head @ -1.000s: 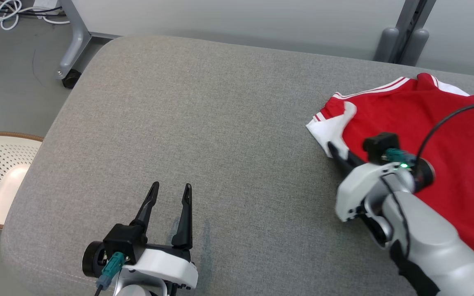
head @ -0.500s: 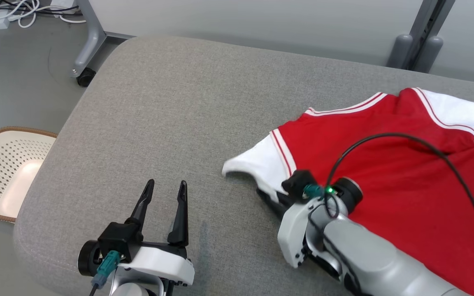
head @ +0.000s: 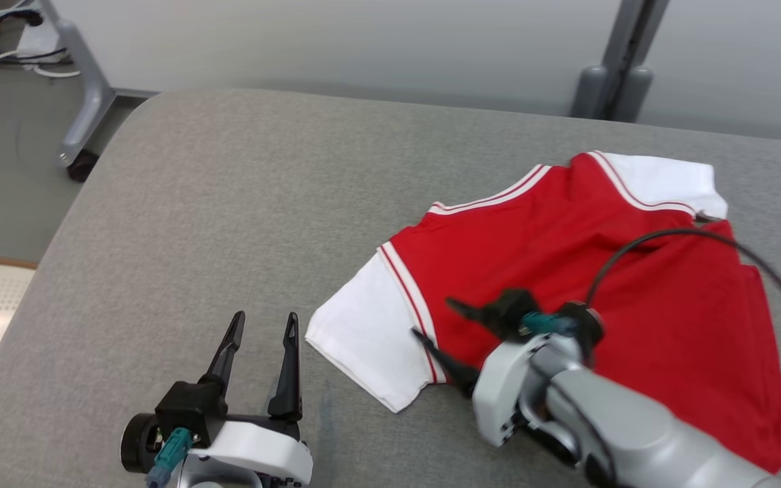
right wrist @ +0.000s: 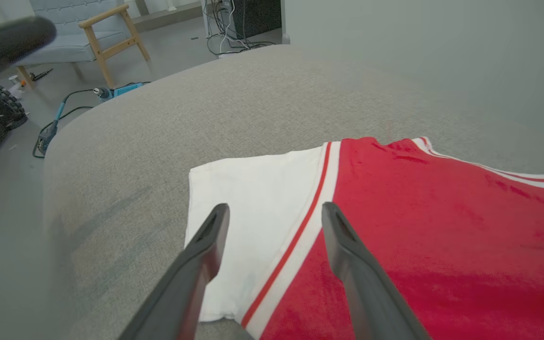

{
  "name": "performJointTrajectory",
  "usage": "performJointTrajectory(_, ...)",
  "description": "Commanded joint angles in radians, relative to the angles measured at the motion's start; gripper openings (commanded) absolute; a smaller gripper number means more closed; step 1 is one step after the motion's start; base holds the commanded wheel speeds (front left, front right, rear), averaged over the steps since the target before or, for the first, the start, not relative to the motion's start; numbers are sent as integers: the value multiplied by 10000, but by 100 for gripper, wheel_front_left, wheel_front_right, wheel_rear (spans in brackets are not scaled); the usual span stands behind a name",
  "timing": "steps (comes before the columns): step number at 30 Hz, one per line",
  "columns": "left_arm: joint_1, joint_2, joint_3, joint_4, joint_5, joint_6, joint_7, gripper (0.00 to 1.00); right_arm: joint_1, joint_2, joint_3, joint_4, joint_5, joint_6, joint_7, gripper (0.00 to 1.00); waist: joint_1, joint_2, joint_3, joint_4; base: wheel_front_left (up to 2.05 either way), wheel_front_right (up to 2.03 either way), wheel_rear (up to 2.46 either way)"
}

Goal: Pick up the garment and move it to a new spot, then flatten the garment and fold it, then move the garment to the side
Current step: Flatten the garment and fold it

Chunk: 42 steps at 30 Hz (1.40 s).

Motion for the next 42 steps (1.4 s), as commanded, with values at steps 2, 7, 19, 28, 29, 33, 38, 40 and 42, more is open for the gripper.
performJointTrajectory(2, 98, 44, 13, 23, 78, -43, -1, 100, -104, -442, -420, -44, 137, 1, -119, 100, 0, 0, -238, -432, 0, 0, 0)
performJointTrajectory(7, 261, 44, -23, 29, 105, -55, -1, 100, 92, -1560, -1843, 591, 170, 1, -151, 100, 0, 0, -377, -892, 0, 0, 0)
performJointTrajectory(19, 110, 43, -86, 12, 113, -64, -1, 100, 595, -2376, -3672, 2964, 606, 1, 323, 100, 0, 0, -114, -1000, 0, 0, 0)
performJointTrajectory(28, -50, 43, -65, 37, 156, -57, -1, 100, 304, -2158, -4146, 4081, 854, 1, 1120, 100, 0, 0, 90, -832, 0, 0, 0)
performJointTrajectory(29, -70, 43, -59, 38, 161, -63, -1, 100, 294, -2133, -4167, 4060, 917, 1, 1230, 100, 0, 0, 118, -810, 0, 0, 0)
performJointTrajectory(33, -147, 41, -85, 48, 160, -89, -1, 100, 180, -2178, -4161, 3909, 1008, 1, 1392, 42, 0, 0, 199, -718, 0, 0, 0)
performJointTrajectory(38, -192, 41, -95, 42, 139, -80, -1, 100, -152, -2456, -4061, 3708, 918, 1, 1296, 0, 0, 0, 307, -572, 0, 0, 0)
performJointTrajectory(40, -226, 43, -76, 21, 130, -72, -1, 100, -439, -2610, -4094, 3669, 855, 1, 1109, 0, 0, 0, 359, -529, 0, 0, 0)
performJointTrajectory(42, -254, 41, -68, -5, 130, -68, -1, 100, -815, -2800, -4155, 3746, 767, 0, 927, 0, 0, 0, 430, -493, 0, 0, 0)
